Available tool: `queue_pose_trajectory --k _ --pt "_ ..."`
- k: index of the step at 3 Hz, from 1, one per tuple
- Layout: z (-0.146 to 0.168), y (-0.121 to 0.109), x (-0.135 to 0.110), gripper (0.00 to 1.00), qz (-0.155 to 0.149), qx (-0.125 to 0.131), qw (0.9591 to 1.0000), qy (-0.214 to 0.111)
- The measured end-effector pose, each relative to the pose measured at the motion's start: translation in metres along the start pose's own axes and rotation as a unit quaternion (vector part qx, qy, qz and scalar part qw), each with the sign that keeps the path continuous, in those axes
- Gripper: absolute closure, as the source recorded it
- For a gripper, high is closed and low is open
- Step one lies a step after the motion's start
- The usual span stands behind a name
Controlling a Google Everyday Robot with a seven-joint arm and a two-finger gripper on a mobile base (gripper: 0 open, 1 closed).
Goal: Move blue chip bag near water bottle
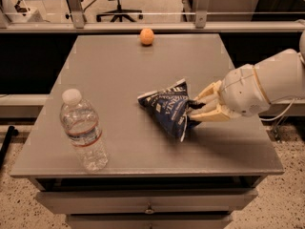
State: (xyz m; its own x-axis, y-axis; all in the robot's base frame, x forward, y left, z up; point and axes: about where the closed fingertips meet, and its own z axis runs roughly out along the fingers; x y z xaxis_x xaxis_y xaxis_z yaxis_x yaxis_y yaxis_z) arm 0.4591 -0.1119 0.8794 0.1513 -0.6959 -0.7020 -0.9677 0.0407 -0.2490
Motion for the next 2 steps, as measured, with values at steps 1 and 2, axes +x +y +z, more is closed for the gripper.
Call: queue_pose_trajectory --k 1,2 --pt "0.019 0.012 -0.007 1.0 -0.004 -0.011 0.9998 -0.017" --pt "0.035 0.019 -0.015 1.0 -0.007 -0.019 0.9992 -0.035"
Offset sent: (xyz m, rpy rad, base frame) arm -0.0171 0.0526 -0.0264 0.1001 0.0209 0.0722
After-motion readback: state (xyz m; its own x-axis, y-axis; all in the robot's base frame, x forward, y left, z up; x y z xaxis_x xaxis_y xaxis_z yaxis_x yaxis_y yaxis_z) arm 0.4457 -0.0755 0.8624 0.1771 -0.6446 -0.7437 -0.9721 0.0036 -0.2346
